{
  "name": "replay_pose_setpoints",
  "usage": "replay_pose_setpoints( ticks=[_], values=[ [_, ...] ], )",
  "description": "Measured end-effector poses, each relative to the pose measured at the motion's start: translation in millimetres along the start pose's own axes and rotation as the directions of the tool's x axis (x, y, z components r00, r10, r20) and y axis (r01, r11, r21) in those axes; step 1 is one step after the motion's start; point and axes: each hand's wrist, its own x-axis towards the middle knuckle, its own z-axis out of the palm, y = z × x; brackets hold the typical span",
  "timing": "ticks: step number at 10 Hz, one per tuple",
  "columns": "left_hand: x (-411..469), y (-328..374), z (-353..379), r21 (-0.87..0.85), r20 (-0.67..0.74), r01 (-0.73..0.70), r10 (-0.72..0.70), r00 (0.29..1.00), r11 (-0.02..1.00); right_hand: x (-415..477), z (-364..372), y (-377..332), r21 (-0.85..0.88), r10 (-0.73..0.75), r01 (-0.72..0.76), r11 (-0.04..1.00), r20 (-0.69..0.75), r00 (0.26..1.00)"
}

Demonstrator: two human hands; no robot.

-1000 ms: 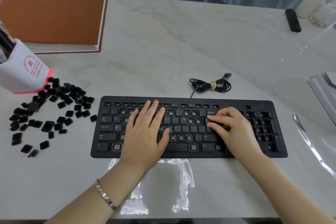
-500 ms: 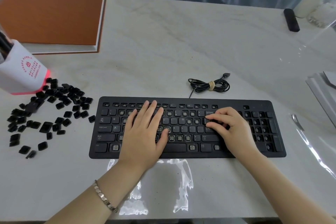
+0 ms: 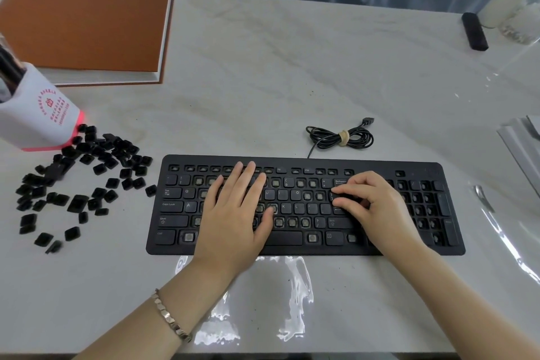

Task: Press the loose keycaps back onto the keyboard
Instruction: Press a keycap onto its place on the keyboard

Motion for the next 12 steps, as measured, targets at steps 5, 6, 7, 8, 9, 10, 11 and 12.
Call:
replay_pose_setpoints(
  ticks=[5,6,7,8,9,10,11,12],
  values=[
    [-0.1,0.0,-0.1,0.006,-0.009,-0.006,0.006,1.0,1.0,-6.4,6.3,-2.8,-0.053,0.003,-0.007,0.999,-0.076,0.997],
    [0.1,-0.3,0.8,0.005,-0.011,-0.006,0.006,1.0,1.0,-5.0,5.0,-2.3,-0.04,0.005,-0.008,0.999,-0.066,0.998],
    [-0.6,-0.5,0.9,0.0,-0.019,-0.005,0.005,1.0,1.0,-4.0,4.5,-1.6,-0.03,0.006,-0.008,1.0,-0.064,0.998],
    [0.1,-0.4,1.2,0.001,-0.016,-0.004,0.004,1.0,1.0,-3.1,4.5,-2.2,-0.037,-0.007,0.005,0.999,-0.05,0.999],
    [-0.3,-0.6,1.1,0.002,-0.019,-0.004,0.004,1.0,1.0,-1.8,3.1,-1.4,-0.045,-0.014,0.013,0.999,-0.024,1.0],
    [-0.1,-0.2,1.1,-0.003,-0.018,-0.003,0.003,1.0,1.0,-2.4,2.1,-1.8,-0.086,-0.049,0.047,0.995,-0.015,0.999],
    [0.4,0.3,0.5,-0.003,-0.015,0.001,-0.001,1.0,1.0,-2.0,3.1,-5.2,-0.11,-0.046,0.042,0.993,-0.037,0.998],
    [0.6,0.3,0.0,-0.004,-0.007,0.004,-0.004,1.0,1.0,-3.1,6.4,-4.2,-0.086,-0.049,0.041,0.995,-0.089,0.995]
  ],
)
